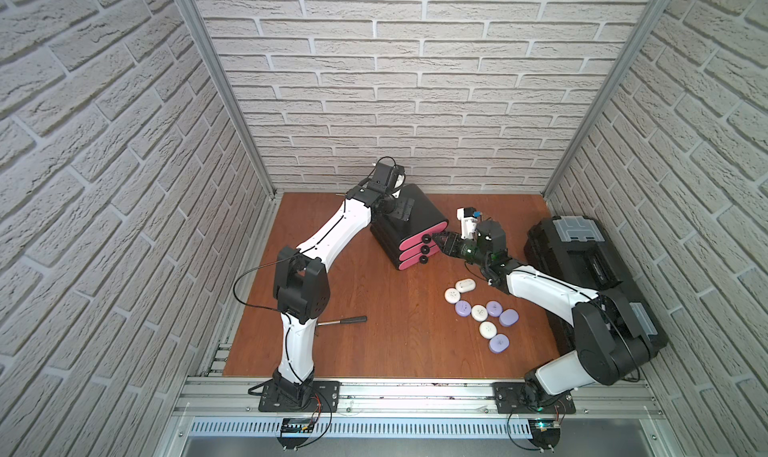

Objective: Put the bluetooth earphones in the drawer according to color
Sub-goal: Open the drawer in the storage box.

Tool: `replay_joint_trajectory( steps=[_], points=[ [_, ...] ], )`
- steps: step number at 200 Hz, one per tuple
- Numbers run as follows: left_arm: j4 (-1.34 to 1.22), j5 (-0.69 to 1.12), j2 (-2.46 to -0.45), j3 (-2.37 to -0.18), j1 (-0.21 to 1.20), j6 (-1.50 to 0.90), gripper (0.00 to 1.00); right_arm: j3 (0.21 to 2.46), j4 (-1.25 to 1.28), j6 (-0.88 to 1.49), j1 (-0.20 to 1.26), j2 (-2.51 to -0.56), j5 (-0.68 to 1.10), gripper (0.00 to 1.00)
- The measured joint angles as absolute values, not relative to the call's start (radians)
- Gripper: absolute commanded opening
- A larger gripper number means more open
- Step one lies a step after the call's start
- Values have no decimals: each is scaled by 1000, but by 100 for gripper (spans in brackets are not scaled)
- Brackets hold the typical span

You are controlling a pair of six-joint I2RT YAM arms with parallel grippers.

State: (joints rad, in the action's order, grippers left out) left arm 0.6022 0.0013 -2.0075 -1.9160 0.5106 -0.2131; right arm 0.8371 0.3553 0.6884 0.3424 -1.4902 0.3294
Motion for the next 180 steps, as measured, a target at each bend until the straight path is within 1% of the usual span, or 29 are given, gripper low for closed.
replay_joint_trajectory(
  steps=[24, 41, 46, 94, 142, 180],
  points=[
    [607, 15, -1993, -1901, 511, -214, 93, 836, 339, 670, 341, -1474, 299, 27],
    [609, 22, -1987, -1893, 511, -214, 93, 837, 326, 669, 340, -1494, 294, 19],
    [609, 22, -1985, -1892, 511, -214, 94, 838, 324, 670, 340, -1507, 296, 19],
    [609, 26, -1983, -1889, 511, -214, 94, 900, 302, 682, 344, -1623, 331, 18],
    [606, 26, -1981, -1885, 511, -214, 94, 970, 290, 693, 352, -1646, 334, 18],
    [606, 28, -1975, -1879, 511, -214, 95, 972, 294, 691, 360, -1654, 329, 18]
  ],
)
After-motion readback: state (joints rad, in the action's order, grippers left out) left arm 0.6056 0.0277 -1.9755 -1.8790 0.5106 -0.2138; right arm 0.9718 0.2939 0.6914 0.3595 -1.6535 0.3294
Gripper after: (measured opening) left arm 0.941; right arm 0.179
